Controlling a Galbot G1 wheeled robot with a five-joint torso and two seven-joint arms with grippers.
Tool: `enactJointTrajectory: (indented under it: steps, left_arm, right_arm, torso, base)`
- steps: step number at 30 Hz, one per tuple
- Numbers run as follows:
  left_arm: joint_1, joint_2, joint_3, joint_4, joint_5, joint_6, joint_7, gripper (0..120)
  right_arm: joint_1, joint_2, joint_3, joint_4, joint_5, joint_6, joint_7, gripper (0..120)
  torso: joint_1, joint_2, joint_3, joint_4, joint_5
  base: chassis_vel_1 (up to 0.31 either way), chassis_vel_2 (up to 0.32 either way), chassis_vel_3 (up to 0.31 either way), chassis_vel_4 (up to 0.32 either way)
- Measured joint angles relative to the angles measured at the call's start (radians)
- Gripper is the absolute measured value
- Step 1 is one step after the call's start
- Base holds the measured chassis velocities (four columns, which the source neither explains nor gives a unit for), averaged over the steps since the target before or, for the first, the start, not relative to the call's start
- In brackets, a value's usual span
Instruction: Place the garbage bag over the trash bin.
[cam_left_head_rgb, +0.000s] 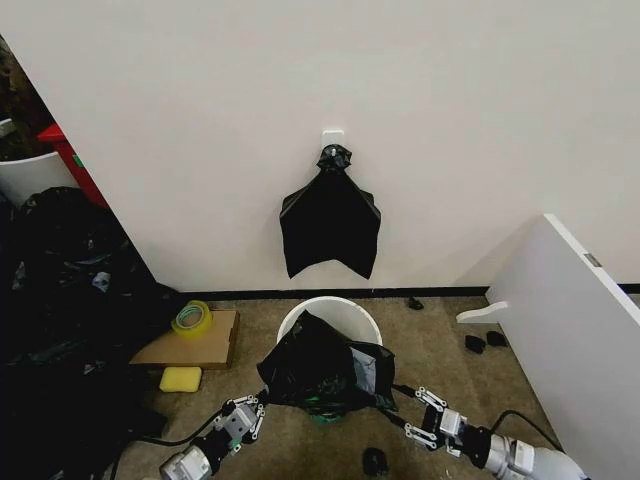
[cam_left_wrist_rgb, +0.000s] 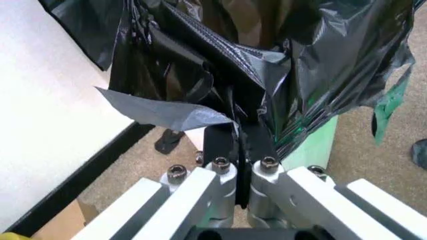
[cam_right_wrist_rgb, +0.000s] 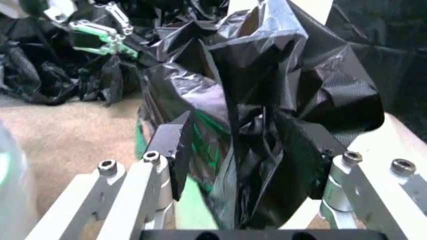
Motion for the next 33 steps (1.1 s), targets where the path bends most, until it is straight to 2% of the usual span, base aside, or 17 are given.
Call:
enactJointTrajectory:
  steps: [2, 4, 7, 9, 10, 11, 13, 18, 21, 23, 26, 33]
  left_arm:
    - [0.0, -0.001, 0.0, 0.0, 0.001, 0.0, 0.0, 0]
    - [0.0, -0.001, 0.0, 0.0, 0.001, 0.0, 0.0, 0]
    - [-0.001, -0.004, 0.001, 0.003, 0.005, 0.0, -0.001, 0]
    - [-0.001, -0.004, 0.002, 0.004, 0.006, 0.0, -0.001, 0]
    - [-0.003, -0.006, 0.003, 0.006, 0.008, -0.001, -0.001, 0]
    - [-0.003, -0.006, 0.003, 0.006, 0.008, -0.001, -0.001, 0]
    - [-0.005, -0.008, 0.007, 0.006, 0.009, -0.001, -0.001, 0]
    - [-0.005, -0.008, 0.008, 0.009, 0.01, -0.002, -0.001, 0]
    - [-0.005, -0.008, 0.008, 0.012, 0.011, -0.003, -0.002, 0]
    - [-0.006, -0.008, 0.007, 0.021, 0.013, -0.006, -0.007, 0]
    - [-0.01, -0.008, 0.007, 0.027, 0.013, -0.007, -0.01, 0]
    - [-0.011, -0.008, 0.01, 0.032, 0.015, -0.007, -0.011, 0]
  right_arm:
    - [0.005, 0.004, -0.005, 0.001, -0.006, -0.006, 0.022, 34]
    - [0.007, 0.004, -0.005, 0.001, -0.005, -0.008, 0.029, 30]
    - [0.006, 0.003, -0.006, 0.001, 0.019, -0.011, 0.031, 15]
    - [0.006, 0.003, -0.006, 0.001, 0.024, -0.012, 0.03, 14]
    - [0.006, 0.003, -0.006, 0.001, 0.035, -0.013, 0.028, 8]
    - [0.006, 0.003, -0.006, 0.001, 0.035, -0.013, 0.028, 8]
    - [0.006, 0.006, -0.007, 0.001, 0.046, -0.017, 0.026, 0]
    - [0.008, 0.013, -0.007, -0.005, 0.05, -0.026, 0.027, 0]
    - [0.008, 0.012, -0.007, -0.008, 0.049, -0.037, 0.079, 0]
    - [0.014, 0.01, -0.008, -0.022, 0.051, -0.06, 0.182, 0]
    - [0.025, 0.011, -0.008, -0.051, 0.049, -0.067, 0.212, 0]
    - [0.043, 0.023, -0.006, -0.106, 0.056, -0.061, 0.209, 0]
  torso:
    - [0.0, 0.0, 0.0, 0.0, 0.0]
    - [0.0, 0.0, 0.0, 0.0, -0.0001]
    - [0.0, 0.0, 0.0, -0.0001, -0.0004]
    - [0.0, 0.0, 0.0, -0.0001, -0.0004]
    - [0.0, 0.0, 0.0, 0.0, -0.0004]
    - [0.0, 0.0, 0.0, 0.0, -0.0004]
    - [0.0, 0.0, 0.0, -0.0001, -0.0004]
    - [0.0, 0.0, 0.0, -0.0001, 0.0]
    - [0.0, 0.0, 0.0, -0.0001, -0.0001]
    - [0.0, 0.0, 0.0, 0.0, -0.0004]
    - [0.0, 0.0, 0.0, -0.0001, -0.0003]
    - [0.0, 0.0, 0.0, -0.0001, -0.0001]
  base:
    - [0.0, 0.0, 0.0, 0.0]
    - [0.0, 0.0, 0.0, 0.0]
    - [0.0, 0.0, 0.0, 0.0]
    - [0.0, 0.0, 0.0, 0.0]
    - [0.0, 0.0, 0.0, 0.0]
    - [0.0, 0.0, 0.0, 0.0]
    - [0.0, 0.0, 0.0, 0.0]
    - [0.0, 0.0, 0.0, 0.0]
    - [0.0, 0.0, 0.0, 0.0]
    - [0.0, 0.0, 0.0, 0.0]
    - [0.0, 0.0, 0.0, 0.0]
    - [0.0, 0.0, 0.0, 0.0]
